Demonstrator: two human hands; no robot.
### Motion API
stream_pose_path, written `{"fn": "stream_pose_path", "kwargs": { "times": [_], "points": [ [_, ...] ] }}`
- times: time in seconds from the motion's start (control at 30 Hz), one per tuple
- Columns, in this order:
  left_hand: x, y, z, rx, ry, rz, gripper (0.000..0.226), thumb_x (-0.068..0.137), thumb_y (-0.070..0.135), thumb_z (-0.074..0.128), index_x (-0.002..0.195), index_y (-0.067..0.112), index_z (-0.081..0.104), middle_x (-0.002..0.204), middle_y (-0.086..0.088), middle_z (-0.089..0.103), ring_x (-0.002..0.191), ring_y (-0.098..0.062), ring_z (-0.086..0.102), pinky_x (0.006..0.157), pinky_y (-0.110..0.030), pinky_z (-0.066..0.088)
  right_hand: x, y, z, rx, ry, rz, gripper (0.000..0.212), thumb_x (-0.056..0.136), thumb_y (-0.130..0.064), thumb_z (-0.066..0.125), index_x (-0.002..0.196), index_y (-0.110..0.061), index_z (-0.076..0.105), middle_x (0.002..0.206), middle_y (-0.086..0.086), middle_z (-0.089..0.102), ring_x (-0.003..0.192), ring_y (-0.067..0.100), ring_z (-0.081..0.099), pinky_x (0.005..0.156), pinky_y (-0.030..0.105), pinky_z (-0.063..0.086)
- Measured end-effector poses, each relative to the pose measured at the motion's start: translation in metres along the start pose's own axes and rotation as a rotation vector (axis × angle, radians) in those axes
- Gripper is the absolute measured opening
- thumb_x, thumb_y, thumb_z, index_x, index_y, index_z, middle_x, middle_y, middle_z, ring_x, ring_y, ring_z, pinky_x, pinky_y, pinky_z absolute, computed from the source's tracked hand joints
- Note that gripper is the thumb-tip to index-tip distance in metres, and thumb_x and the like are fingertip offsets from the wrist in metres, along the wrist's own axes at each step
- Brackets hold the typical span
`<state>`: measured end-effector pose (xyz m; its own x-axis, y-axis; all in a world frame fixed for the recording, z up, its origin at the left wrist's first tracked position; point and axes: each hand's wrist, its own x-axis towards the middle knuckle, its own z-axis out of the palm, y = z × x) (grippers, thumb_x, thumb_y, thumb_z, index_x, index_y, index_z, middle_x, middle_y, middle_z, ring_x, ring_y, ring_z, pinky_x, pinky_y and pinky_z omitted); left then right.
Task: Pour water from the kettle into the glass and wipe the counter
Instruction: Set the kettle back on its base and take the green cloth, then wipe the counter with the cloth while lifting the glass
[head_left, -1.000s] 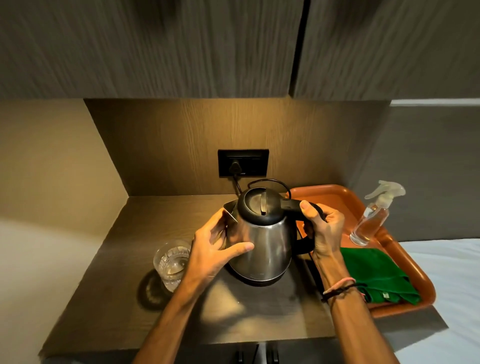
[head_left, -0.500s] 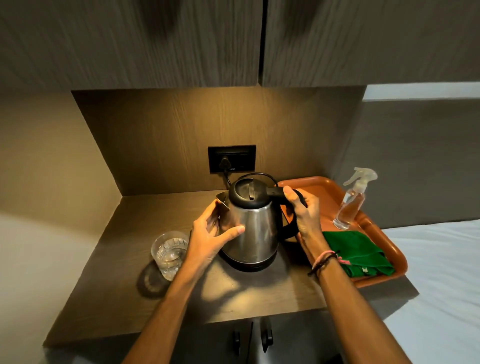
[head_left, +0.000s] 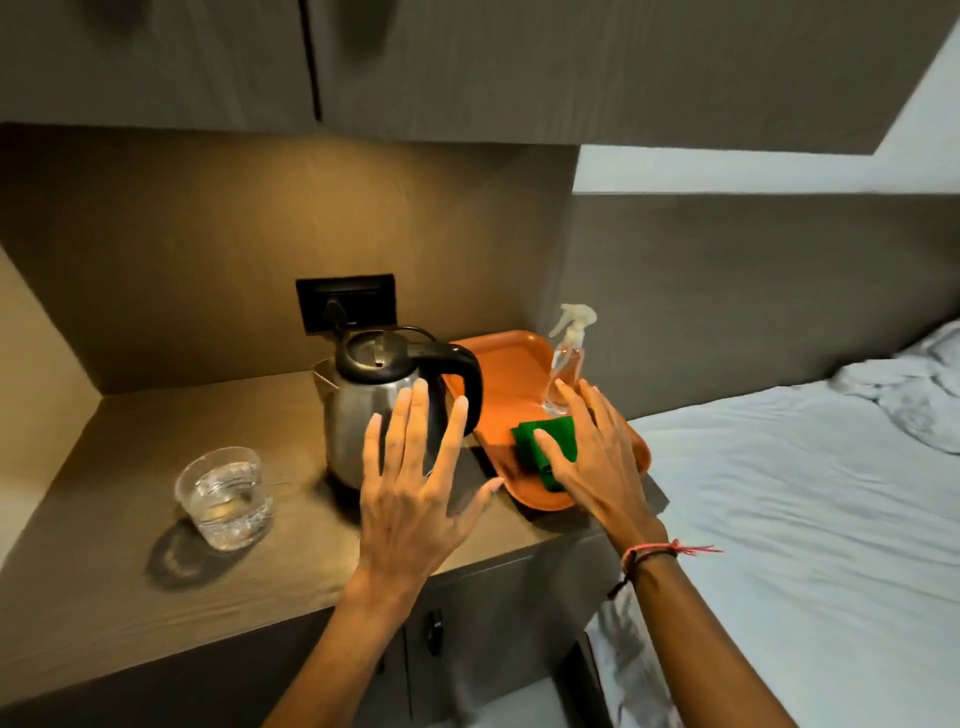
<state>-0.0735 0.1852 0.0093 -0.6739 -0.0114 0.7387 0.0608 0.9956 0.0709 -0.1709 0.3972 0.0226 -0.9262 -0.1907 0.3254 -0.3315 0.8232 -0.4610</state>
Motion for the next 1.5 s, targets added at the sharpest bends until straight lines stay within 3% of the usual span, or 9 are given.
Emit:
{"fn": "stream_pose_path", "kwargs": {
  "times": [0.23,0.4,0.6,0.77,0.9,1.0,1.17,1.3,1.5],
  "points": [
    [0.016,0.043,0.032,0.085,0.007,0.006,0.085,0.091,0.074,0.049,0.157,0.021,0.039,0.165,-0.022,0.032,0.155,-0.036,0.031,0.120,-0.062,0.032,0.028,0.061,-0.008,0.056,-0.211,0.193,0.053,0.105,-0.040,0.050,0.154,-0.025,0.037,0.154,0.012,0.052,0.136,0.035,0.054,0.107,0.054,0.049],
    [0.033,0.064,0.053,0.173,-0.003,-0.030,0.087,0.090,0.073,0.052,0.158,0.021,0.037,0.166,-0.022,0.030,0.155,-0.037,0.029,0.122,-0.061,0.028,0.062,0.085,0.002,0.099,-0.347,0.281,0.069,0.098,-0.041,0.064,0.158,-0.027,0.031,0.144,0.011,0.063,0.129,0.035,0.062,0.104,0.054,0.052],
    [0.031,0.073,0.058,0.278,-0.022,-0.108,0.087,0.090,0.072,0.053,0.157,0.019,0.038,0.166,-0.021,0.031,0.155,-0.037,0.029,0.122,-0.062,0.028,0.084,0.099,0.021,0.203,-0.454,0.297,0.057,0.083,-0.036,0.084,0.133,-0.022,0.062,0.129,0.006,0.071,0.114,0.029,0.069,0.087,0.034,0.053],
    [0.027,0.070,0.049,0.320,-0.012,-0.156,0.083,0.091,0.070,0.053,0.154,0.017,0.045,0.164,-0.022,0.035,0.153,-0.037,0.033,0.120,-0.062,0.032,0.082,0.107,0.027,0.440,-0.429,0.364,0.037,0.075,-0.026,0.091,0.107,-0.016,0.077,0.101,0.006,0.081,0.073,0.007,0.069,0.058,0.015,0.052],
    [0.009,0.061,0.031,0.324,0.013,-0.222,0.083,0.092,0.069,0.054,0.154,0.016,0.044,0.163,-0.023,0.035,0.153,-0.038,0.033,0.120,-0.062,0.033,0.055,0.097,0.026,0.737,-0.397,0.317,0.039,0.075,-0.020,0.092,0.109,-0.024,0.072,0.107,0.002,0.078,0.097,0.018,0.075,0.086,0.037,0.063],
    [-0.011,0.041,0.009,0.348,0.010,-0.267,0.083,0.091,0.069,0.056,0.154,0.016,0.043,0.163,-0.024,0.035,0.154,-0.039,0.032,0.121,-0.061,0.031,0.027,0.064,0.021,1.028,-0.325,0.333,0.034,0.074,-0.022,0.092,0.098,-0.032,0.070,0.085,-0.015,0.082,0.082,-0.001,0.077,0.061,0.012,0.057],
    [-0.035,-0.005,-0.026,0.413,-0.026,-0.318,0.086,0.092,0.072,0.051,0.157,0.018,0.037,0.165,-0.024,0.032,0.155,-0.039,0.030,0.122,-0.061,0.029,0.001,-0.004,0.017,1.438,-0.291,0.380,0.044,0.083,-0.015,0.072,0.126,-0.007,0.066,0.098,0.005,0.082,0.077,0.026,0.081,0.055,0.041,0.064],
    [-0.052,-0.061,-0.058,0.340,-0.002,-0.380,0.092,0.090,0.074,0.050,0.159,0.016,0.031,0.166,-0.024,0.030,0.154,-0.039,0.031,0.122,-0.060,0.032,-0.016,-0.071,0.022,1.543,-0.249,0.421,0.048,0.083,-0.014,0.065,0.130,-0.002,0.061,0.108,0.016,0.077,0.088,0.040,0.076,0.053,0.045,0.062],
    [-0.074,-0.147,-0.073,-0.274,0.061,-0.761,0.116,0.072,0.066,0.074,0.161,0.013,0.021,0.160,-0.018,0.039,0.144,-0.033,0.045,0.108,-0.049,0.051,-0.054,-0.136,0.053,1.631,-0.151,0.649,0.041,0.095,-0.008,0.058,0.135,0.001,0.061,0.124,0.031,0.070,0.095,0.045,0.073,0.058,0.050,0.063]
  ]
}}
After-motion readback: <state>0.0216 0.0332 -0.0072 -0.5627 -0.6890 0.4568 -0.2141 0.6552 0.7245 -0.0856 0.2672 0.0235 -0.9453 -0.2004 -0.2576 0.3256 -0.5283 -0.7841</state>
